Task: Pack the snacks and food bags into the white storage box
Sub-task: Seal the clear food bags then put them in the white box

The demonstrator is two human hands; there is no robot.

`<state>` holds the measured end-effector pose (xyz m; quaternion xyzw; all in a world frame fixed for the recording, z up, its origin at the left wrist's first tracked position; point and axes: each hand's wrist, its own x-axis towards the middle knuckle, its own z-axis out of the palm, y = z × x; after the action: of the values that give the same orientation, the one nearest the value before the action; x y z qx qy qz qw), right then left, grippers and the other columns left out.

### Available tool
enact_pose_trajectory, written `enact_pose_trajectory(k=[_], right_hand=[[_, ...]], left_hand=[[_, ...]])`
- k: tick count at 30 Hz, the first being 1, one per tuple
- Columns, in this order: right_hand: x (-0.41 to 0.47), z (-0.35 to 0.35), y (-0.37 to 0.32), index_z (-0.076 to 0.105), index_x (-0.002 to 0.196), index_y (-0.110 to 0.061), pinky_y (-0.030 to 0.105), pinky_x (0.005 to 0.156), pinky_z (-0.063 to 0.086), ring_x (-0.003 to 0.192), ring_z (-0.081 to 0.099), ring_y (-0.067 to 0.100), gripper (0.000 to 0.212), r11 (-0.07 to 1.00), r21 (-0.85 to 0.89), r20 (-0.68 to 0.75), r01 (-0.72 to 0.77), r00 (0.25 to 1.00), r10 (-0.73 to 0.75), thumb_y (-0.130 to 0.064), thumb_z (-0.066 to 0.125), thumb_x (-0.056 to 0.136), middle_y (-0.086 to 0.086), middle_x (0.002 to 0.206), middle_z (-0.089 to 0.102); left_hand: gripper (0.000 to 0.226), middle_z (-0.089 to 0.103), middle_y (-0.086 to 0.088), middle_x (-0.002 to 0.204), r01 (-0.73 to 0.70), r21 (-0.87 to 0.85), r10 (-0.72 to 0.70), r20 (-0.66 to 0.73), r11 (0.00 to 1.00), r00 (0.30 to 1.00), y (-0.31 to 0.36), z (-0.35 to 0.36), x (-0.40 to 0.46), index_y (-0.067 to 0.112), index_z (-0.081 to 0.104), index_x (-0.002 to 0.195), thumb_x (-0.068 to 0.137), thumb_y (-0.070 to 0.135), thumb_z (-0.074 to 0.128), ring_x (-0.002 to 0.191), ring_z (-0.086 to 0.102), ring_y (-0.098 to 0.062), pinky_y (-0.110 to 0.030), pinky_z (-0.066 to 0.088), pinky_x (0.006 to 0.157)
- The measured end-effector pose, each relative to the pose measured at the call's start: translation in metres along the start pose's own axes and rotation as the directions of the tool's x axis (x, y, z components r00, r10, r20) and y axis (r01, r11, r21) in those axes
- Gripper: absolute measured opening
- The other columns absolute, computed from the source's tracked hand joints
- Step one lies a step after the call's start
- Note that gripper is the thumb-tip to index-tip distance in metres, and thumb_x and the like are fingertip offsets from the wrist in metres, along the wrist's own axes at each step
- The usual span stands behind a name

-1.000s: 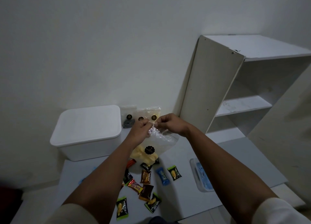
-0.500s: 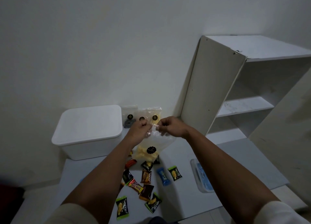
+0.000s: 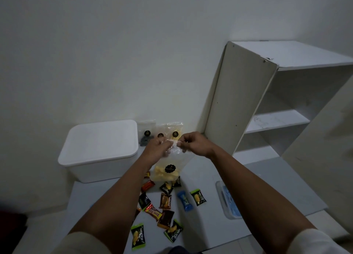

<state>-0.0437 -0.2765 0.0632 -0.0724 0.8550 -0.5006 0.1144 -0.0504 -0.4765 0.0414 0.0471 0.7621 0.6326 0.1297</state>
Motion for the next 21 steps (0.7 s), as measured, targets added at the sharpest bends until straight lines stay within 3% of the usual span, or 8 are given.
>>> enact_pose_trajectory(k=[4,9,11,16,21], right_hand=[[0.000,-0.001,0.005,0.072,0.081,-0.009,0.023,0.070,0.052,0.070,0.065,0.010,0.016,0.995,0.097,-0.004,-0.034,0.999,0.034,-0.020,0.076,0.091,0.010,0.080,0.071],[-0.008,0.001,0.016,0.069,0.087,-0.009,0.029,0.073,0.051,0.068,0.064,0.010,0.014,0.960,0.269,-0.038,-0.076,0.995,0.089,-0.020,0.075,0.092,0.004,0.078,0.067],[-0.010,0.002,0.016,0.068,0.085,-0.011,0.027,0.072,0.050,0.066,0.061,0.007,0.013,0.947,0.312,-0.039,-0.075,0.995,0.091,-0.019,0.075,0.092,0.001,0.075,0.066],[-0.015,-0.002,0.019,0.074,0.080,-0.019,0.037,0.084,0.054,0.075,0.066,0.013,0.012,0.920,0.380,-0.098,-0.094,0.985,0.141,-0.024,0.076,0.092,0.001,0.080,0.072],[-0.019,-0.002,0.019,0.069,0.092,-0.003,0.034,0.082,0.054,0.073,0.064,0.014,0.020,0.900,0.434,-0.140,-0.049,0.983,0.121,-0.022,0.073,0.093,0.007,0.080,0.069]], left_hand=[[0.016,0.068,-0.003,0.088,0.004,0.027,-0.004,0.005,1.000,1.000,-0.002,-0.002,0.002,0.007,0.073,0.099,0.097,0.016,0.061,0.080,0.064,-0.014,-0.028,0.057,0.077],[0.014,0.066,-0.002,0.086,0.010,-0.024,-0.011,-0.046,1.000,0.999,0.001,-0.003,0.001,0.007,0.071,0.101,0.098,0.016,0.061,0.075,0.062,-0.010,-0.014,0.051,0.059],[0.013,0.067,0.000,0.082,0.015,-0.039,-0.017,-0.047,0.999,0.999,0.000,-0.002,0.000,0.010,0.071,0.097,0.098,0.020,0.062,0.067,0.062,-0.005,-0.015,0.051,0.059],[0.015,0.064,0.001,0.078,0.010,-0.043,-0.014,-0.082,0.999,0.997,0.001,-0.002,-0.001,0.016,0.067,0.084,0.098,0.020,0.062,0.068,0.061,-0.012,-0.020,0.051,0.064],[0.014,0.064,-0.002,0.079,0.006,-0.087,-0.015,-0.104,0.996,0.994,0.002,-0.002,0.000,0.016,0.068,0.085,0.098,0.020,0.064,0.067,0.059,-0.012,-0.026,0.054,0.071]])
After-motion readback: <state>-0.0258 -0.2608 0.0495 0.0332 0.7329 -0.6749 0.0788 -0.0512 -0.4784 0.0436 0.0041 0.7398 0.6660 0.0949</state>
